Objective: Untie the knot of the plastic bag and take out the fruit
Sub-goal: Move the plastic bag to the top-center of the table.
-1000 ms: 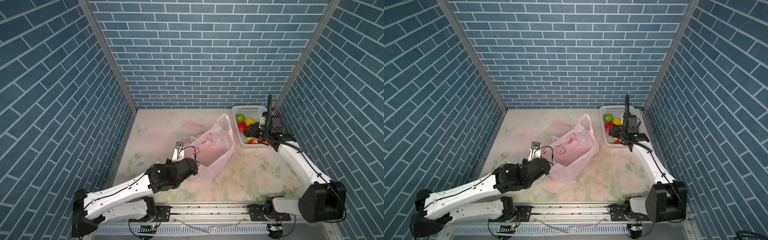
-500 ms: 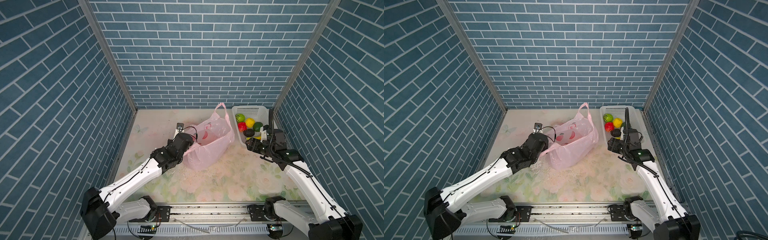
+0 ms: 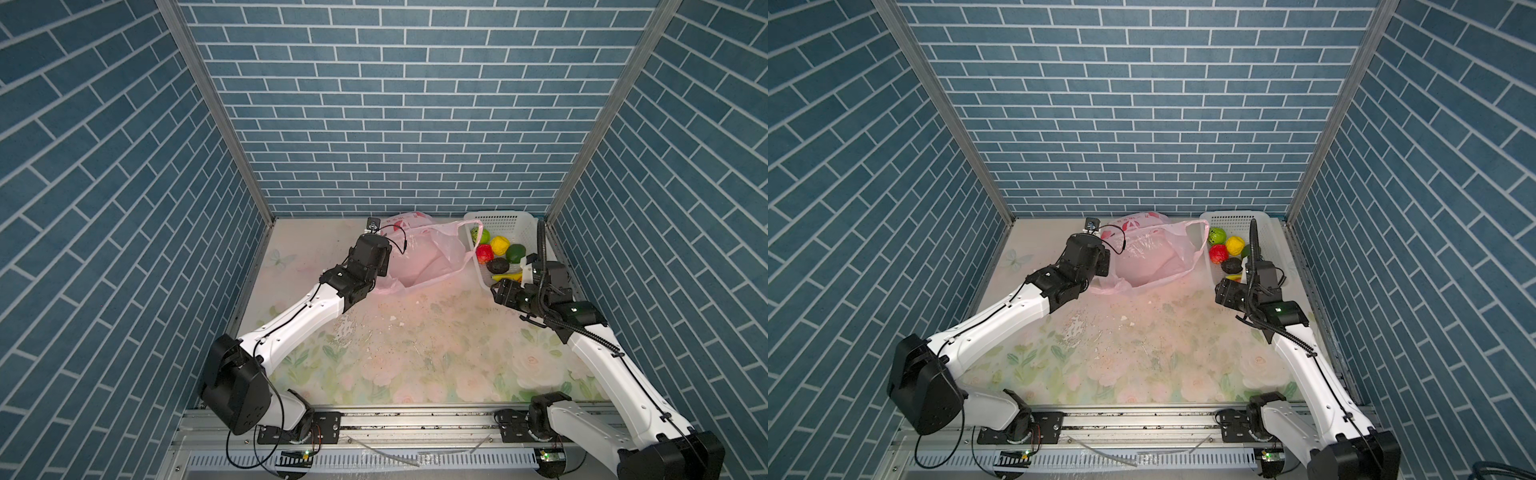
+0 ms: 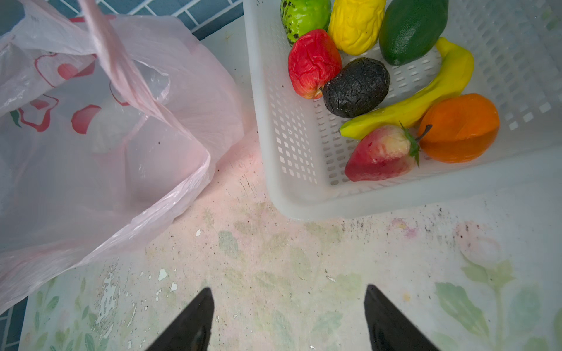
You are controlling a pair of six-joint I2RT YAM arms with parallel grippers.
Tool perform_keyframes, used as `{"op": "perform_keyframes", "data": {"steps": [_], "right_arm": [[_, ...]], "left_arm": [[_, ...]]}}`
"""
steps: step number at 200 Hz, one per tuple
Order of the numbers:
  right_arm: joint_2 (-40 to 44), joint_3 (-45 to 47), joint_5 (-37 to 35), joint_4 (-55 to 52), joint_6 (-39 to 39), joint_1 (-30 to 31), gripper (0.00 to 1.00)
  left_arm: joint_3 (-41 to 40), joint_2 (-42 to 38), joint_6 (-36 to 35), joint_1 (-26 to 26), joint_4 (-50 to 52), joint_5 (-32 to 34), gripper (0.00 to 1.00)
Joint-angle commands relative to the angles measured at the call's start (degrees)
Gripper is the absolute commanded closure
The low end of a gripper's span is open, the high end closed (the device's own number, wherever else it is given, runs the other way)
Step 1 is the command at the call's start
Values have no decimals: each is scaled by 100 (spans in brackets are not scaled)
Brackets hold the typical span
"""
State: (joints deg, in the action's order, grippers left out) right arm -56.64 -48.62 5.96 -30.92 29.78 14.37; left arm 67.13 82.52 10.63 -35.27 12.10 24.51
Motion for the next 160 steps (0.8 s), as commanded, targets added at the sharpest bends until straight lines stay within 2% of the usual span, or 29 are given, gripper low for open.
{"op": "perform_keyframes", "data": {"steps": [1, 21, 42, 65, 89, 147, 160], "right_arm": [[160, 184, 44, -74, 126, 28, 22], [197, 217, 46, -77, 125, 31, 22], [165, 221, 64, -72, 83, 32, 22], [80, 200, 57, -29, -61, 35, 21], [-15, 169, -59, 27, -389, 31, 19], [-566, -2, -580, 426, -1411, 12, 2], [-682, -15, -641, 625, -1587, -15, 2]], "left_arm": [[137, -70, -106, 90, -110, -390, 63], [162, -299, -78, 90, -115, -715, 37], [94, -651, -57, 90, -117, -1069, 19], [-91, -1136, 27, 90, 19, -1277, 6], [-511, -1778, 99, 80, 310, -1226, 0], [-2279, -3595, 9, 90, 733, -458, 0], [-2654, -3978, -66, 90, 712, -218, 0]]}}
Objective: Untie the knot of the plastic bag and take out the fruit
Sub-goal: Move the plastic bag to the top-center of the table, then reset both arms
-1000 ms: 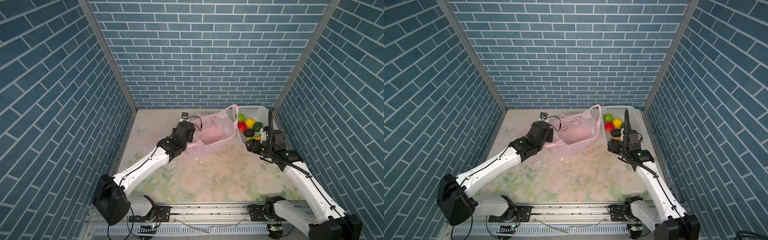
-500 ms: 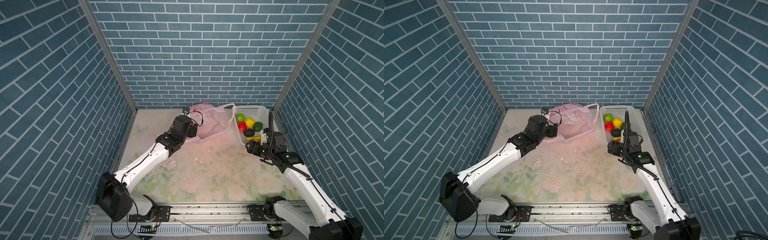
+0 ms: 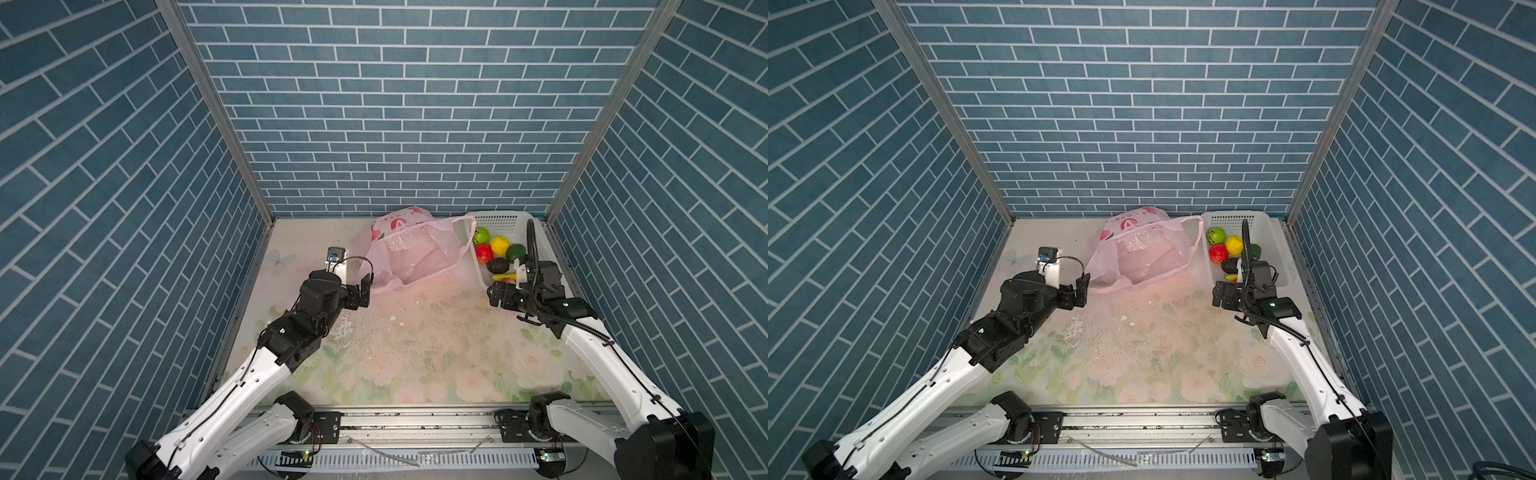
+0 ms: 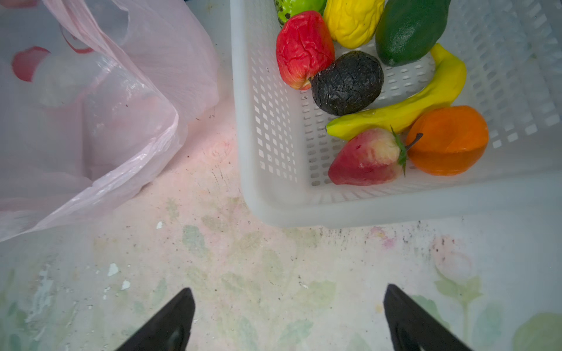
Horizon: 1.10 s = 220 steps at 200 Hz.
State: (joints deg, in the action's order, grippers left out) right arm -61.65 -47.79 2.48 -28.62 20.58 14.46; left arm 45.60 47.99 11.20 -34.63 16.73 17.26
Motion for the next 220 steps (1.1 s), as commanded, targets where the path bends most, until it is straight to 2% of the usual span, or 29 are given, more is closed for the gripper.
{"op": "perform_keyframes", "data": {"steps": [1, 34, 59, 74, 94, 134, 177, 220], "right_arm": [[-194, -98, -293, 411, -685, -27, 2], [-439, -58, -293, 867, -968, -304, 1], [-666, 71, -207, 1272, -1176, -659, 1], [-794, 147, -77, 1565, -1096, -910, 1], [-886, 404, -245, 2173, -1172, -1062, 1], [-1223, 912, -321, 3463, -1320, -1403, 1], [-1667, 1427, -178, 4872, -1419, -1732, 1], [-1994, 1697, -64, 5680, -1624, -1821, 1]], "left_arm": [[-522, -552, -129, 27, 241, 525, 0], [-1420, -1436, -537, 50, -124, 1128, 0], [-1933, -1634, -951, 132, -671, 1530, 0], [-2073, -1531, -1160, 255, -1104, 1473, 0], [-2320, -1183, -1484, 520, -1804, 1396, 0], [-2876, -103, -1759, 1285, -3738, 776, 0], [-3122, 1213, -1959, 1726, -5378, 606, 0], [-3135, 2467, -2013, 2113, -6660, 290, 0]]}}
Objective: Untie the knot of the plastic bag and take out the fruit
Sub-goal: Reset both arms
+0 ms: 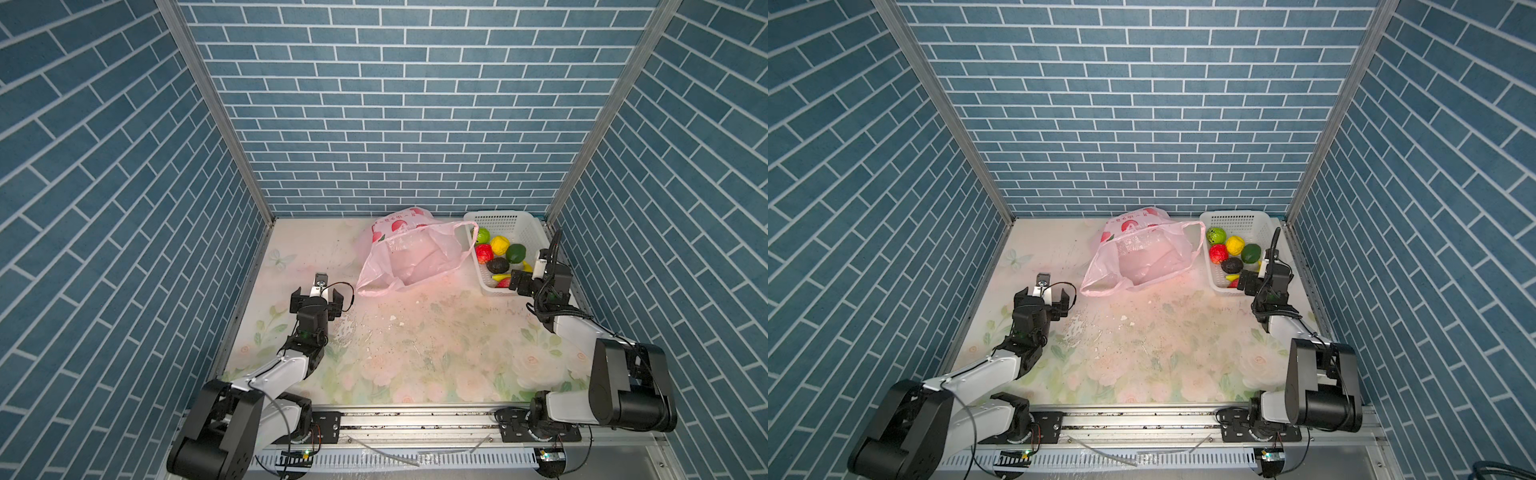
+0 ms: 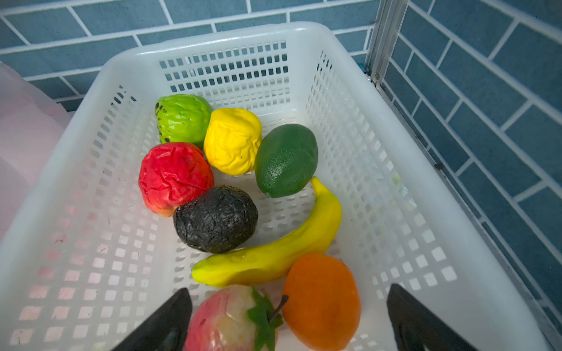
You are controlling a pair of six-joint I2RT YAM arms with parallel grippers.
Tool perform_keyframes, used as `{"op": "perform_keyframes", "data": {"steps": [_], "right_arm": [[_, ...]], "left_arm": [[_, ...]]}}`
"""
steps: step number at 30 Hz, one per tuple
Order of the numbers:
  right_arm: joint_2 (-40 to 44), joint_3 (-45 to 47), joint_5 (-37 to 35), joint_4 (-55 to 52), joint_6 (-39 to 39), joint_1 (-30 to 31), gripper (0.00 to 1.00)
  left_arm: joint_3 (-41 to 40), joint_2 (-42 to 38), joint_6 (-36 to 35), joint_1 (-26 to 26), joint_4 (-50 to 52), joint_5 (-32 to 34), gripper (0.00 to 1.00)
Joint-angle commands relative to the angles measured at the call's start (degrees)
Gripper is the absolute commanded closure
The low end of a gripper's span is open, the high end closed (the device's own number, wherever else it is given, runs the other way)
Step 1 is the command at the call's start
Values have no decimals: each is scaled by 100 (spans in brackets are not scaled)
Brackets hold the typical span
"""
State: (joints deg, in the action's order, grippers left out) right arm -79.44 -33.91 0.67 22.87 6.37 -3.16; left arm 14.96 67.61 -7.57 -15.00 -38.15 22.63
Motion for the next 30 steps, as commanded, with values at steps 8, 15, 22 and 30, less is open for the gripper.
{"op": "perform_keyframes", "data": {"steps": [8, 15, 22, 30], "right_arm": [[-492, 831, 186, 1799, -355, -61, 1], [-879, 1284, 324, 2947, -427, -37, 1], [-858, 1323, 87, 2987, -431, 26, 1], [-860, 1321, 83, 2982, -446, 43, 1]], "left_arm": [[-1, 1537, -182, 510, -2236, -493, 0], [-3, 1852, -78, 630, -2527, -560, 0], [44, 2083, -13, 657, -2590, -540, 0], [49, 2114, -12, 666, -2640, -541, 0]]}}
